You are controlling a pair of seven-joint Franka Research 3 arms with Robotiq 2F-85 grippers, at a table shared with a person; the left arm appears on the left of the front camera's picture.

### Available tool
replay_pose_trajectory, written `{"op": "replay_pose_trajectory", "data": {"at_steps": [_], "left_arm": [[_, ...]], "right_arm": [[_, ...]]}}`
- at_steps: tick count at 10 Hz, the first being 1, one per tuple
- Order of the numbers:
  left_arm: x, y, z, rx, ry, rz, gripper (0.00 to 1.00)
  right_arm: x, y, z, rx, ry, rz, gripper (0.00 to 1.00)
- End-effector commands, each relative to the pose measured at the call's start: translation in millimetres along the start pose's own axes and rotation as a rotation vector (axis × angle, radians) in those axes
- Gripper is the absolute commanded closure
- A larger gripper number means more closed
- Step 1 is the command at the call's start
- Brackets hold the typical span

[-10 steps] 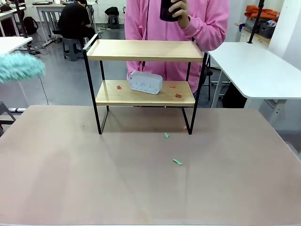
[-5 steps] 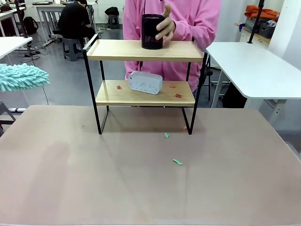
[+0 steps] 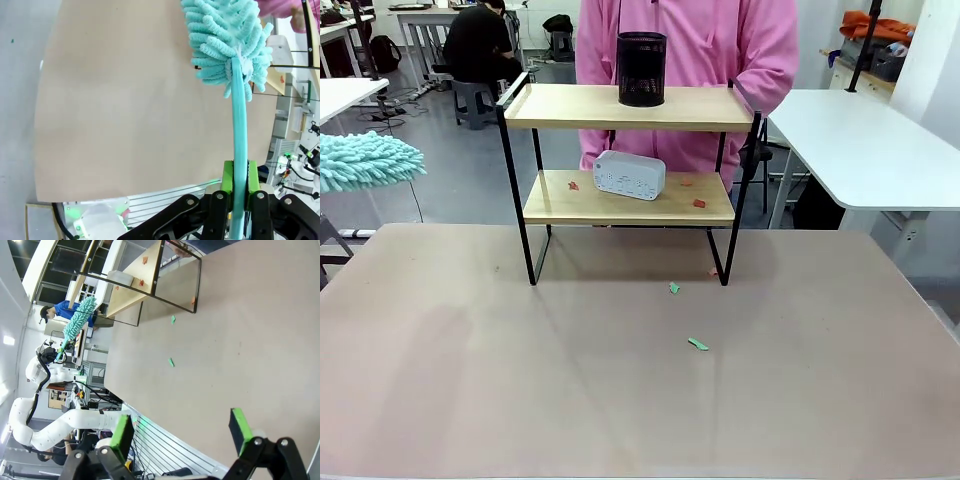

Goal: Clean the shelf.
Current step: Clean the remaining tier of the Shelf with the Duster once objects are removed.

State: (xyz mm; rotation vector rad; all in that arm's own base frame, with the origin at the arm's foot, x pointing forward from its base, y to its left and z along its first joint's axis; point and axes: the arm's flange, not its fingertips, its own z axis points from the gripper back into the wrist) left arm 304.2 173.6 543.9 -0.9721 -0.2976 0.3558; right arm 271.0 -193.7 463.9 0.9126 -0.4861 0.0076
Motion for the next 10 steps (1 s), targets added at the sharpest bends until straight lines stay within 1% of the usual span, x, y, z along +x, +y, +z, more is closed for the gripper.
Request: {"op": "replay_pose_trajectory", "data": {"at_steps": [1,10], "left_arm": [[-0.9,0.9,0.0,-0.006,0.005,-0.024,0.87],[-0.9,0.9,0.0,-0.006,0.005,-0.024,0.87]], "right_arm": [[1.0,0.3,-1.3,0.019,-0.017,0.026,0.00],[1.0,0.3,-1.3,0.019,-0.017,0.026,0.00]]}}
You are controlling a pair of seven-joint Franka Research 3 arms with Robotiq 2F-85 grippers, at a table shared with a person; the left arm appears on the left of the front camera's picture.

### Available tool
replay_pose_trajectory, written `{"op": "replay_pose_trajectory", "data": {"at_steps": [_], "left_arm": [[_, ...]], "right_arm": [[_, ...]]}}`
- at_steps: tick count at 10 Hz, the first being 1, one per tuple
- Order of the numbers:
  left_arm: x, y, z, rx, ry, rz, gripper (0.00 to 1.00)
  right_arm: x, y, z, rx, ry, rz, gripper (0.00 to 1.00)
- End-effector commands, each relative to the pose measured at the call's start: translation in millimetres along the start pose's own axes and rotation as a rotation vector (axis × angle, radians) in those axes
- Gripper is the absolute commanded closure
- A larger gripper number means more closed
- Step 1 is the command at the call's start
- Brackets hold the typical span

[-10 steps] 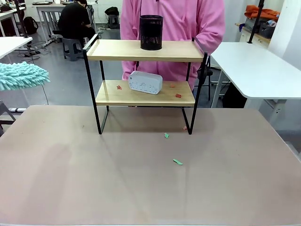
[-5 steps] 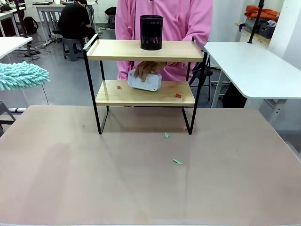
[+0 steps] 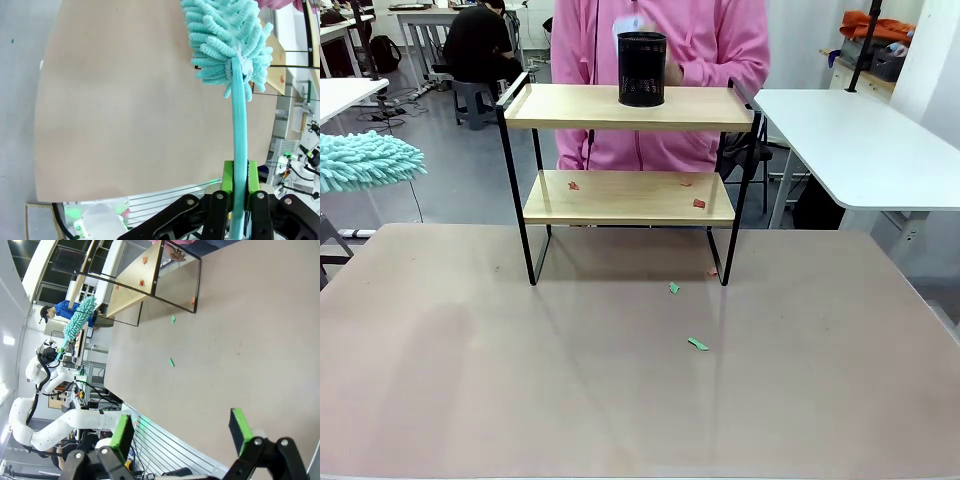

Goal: Clean the shelf.
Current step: Clean the remaining tier of the Shelf with the Duster once objects are removed.

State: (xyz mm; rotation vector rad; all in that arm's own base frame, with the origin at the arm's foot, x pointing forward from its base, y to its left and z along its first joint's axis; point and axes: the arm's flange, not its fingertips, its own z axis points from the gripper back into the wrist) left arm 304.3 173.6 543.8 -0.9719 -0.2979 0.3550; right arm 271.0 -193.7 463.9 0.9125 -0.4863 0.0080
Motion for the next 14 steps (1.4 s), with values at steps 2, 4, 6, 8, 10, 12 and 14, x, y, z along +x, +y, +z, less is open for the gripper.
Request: {"op": "replay_pose_trajectory", "data": {"at_steps": [2,4,6,8,10,12,14], "left_arm": [[0,0,0,0.000,0.000,0.000,0.87],[-58,-16,40,-0.125,0.012,-0.126,0.87],[-120,-21,77,-0.215,0.034,-0.245,0.87],[-160,-28,75,-0.227,0.140,-0.371,0.87],[-178,-39,51,-0.199,0.346,-0.488,0.87],[-188,-56,13,-0.122,0.424,-0.543,0.87],[-199,-71,-29,-0.075,0.454,-0.559,0.87]], "right_arm": [[1,0,-1,0.019,-0.017,0.025,0.00],[1,0,-1,0.019,-0.017,0.025,0.00],[1,0,-1,0.019,-0.017,0.025,0.00],[1,0,-1,0.019,-0.017,0.025,0.00],[1,0,-1,0.019,-0.017,0.025,0.00],[1,0,-1,0.019,-0.017,0.025,0.00],[1,0,-1,0.019,-0.017,0.025,0.00]]}}
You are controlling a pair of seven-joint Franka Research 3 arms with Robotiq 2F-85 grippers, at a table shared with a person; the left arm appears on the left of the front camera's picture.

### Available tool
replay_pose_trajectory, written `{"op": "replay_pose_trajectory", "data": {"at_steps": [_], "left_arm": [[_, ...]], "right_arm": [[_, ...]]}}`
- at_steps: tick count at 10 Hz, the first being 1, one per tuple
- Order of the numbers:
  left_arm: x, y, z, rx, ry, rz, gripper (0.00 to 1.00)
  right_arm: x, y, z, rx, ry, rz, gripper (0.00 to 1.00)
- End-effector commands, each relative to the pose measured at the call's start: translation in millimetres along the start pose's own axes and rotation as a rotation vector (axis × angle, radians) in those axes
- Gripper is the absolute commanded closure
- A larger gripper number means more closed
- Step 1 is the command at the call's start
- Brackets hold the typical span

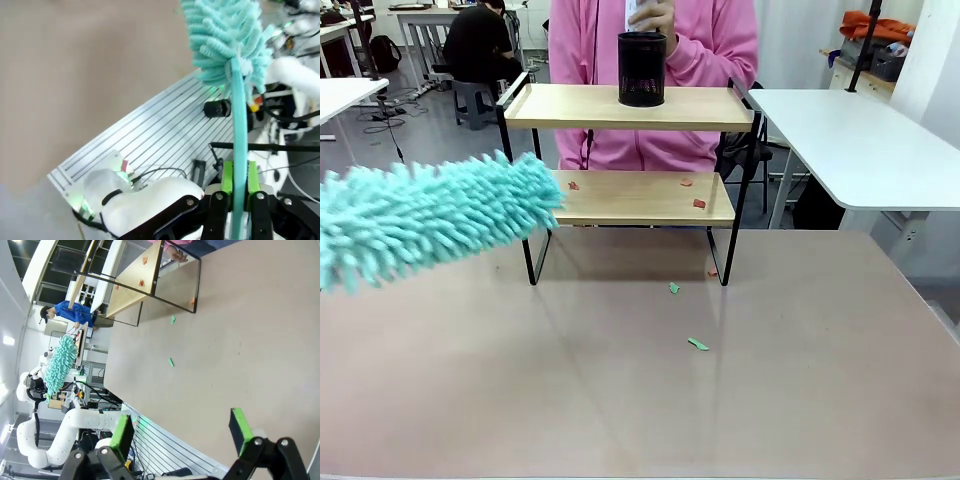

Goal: Clean the shelf.
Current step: Clean the remaining tier of the Shelf with the Duster once objects are removed.

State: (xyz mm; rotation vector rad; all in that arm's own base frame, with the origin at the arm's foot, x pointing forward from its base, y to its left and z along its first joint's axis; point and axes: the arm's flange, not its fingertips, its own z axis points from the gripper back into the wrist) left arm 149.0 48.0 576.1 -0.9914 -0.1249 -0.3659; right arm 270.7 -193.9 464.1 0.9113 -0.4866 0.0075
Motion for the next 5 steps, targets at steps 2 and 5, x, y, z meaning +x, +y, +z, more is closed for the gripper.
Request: {"op": "replay_pose_trajectory", "data": {"at_steps": [2,5], "left_arm": [[13,-9,-61,0.103,-0.063,-0.025,0.87],[36,-24,-100,0.233,-0.244,-0.011,1.00]], "right_arm": [[1,0,-2,0.021,-0.017,0.025,0.00],[1,0,-2,0.021,-0.017,0.025,0.00]]}}
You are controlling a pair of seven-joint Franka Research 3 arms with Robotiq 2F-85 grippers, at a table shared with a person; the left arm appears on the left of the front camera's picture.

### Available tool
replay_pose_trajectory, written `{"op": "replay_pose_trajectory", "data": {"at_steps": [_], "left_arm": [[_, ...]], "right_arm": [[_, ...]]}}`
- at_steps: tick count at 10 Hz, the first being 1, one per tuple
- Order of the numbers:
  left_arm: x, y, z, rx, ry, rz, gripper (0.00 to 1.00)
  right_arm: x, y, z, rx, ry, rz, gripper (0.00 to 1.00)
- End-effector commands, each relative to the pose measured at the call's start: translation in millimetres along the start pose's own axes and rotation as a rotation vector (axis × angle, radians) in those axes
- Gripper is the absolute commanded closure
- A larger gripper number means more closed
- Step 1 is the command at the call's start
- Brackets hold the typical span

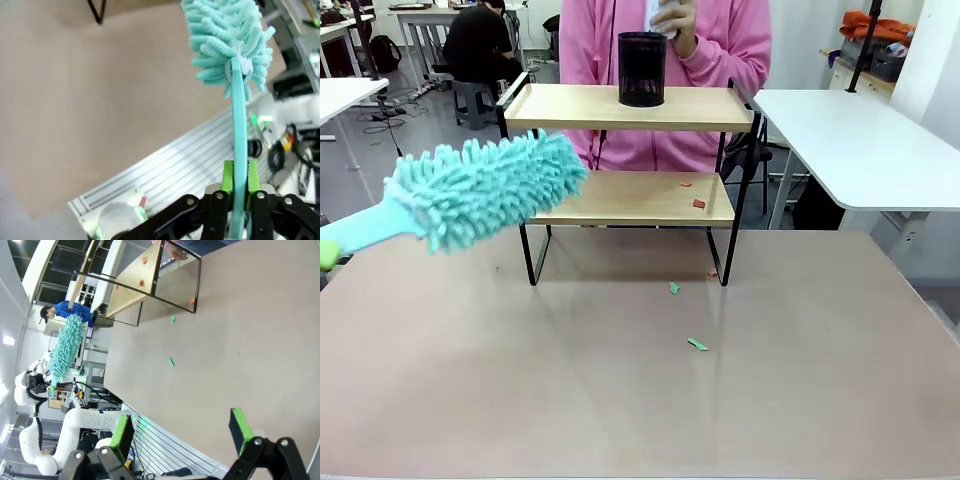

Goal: Clean the shelf.
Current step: Clean the remaining tier of the Shelf with the Duster once objects are removed.

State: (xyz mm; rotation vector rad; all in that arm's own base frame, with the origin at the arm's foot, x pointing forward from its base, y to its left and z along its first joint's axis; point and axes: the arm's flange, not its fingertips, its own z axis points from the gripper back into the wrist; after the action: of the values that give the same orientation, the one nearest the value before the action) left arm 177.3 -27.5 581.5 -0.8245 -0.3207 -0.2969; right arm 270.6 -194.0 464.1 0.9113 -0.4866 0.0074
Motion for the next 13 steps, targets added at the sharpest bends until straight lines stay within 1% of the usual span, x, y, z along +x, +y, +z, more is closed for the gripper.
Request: {"op": "replay_pose_trajectory", "data": {"at_steps": [1,2,5,6,7,9,10,11,13], "left_arm": [[-11,-1,-38,0.116,-0.108,0.074,1.00],[0,0,0,0.000,0.000,0.000,1.00],[0,0,0,0.000,0.000,0.000,1.00],[5,-4,-7,0.031,-0.019,0.024,0.87],[15,-4,-19,0.016,0.046,-0.007,0.87],[44,-8,-47,0.024,0.086,0.003,0.87],[55,-11,-61,0.065,0.040,0.022,0.87],[62,-13,-74,0.113,0.026,0.024,0.87],[70,-16,-102,0.185,-0.071,0.038,0.87]], "right_arm": [[1,0,-2,0.021,-0.017,0.025,0.00],[1,0,-2,0.021,-0.017,0.025,0.00],[1,0,-2,0.021,-0.017,0.025,0.00],[1,0,-2,0.021,-0.017,0.025,0.00],[1,0,-2,0.021,-0.017,0.025,0.00],[1,0,-2,0.021,-0.017,0.025,0.00],[1,0,-2,0.021,-0.017,0.025,0.00],[1,0,-2,0.021,-0.017,0.025,0.00],[1,0,-2,0.021,-0.017,0.025,0.00]]}}
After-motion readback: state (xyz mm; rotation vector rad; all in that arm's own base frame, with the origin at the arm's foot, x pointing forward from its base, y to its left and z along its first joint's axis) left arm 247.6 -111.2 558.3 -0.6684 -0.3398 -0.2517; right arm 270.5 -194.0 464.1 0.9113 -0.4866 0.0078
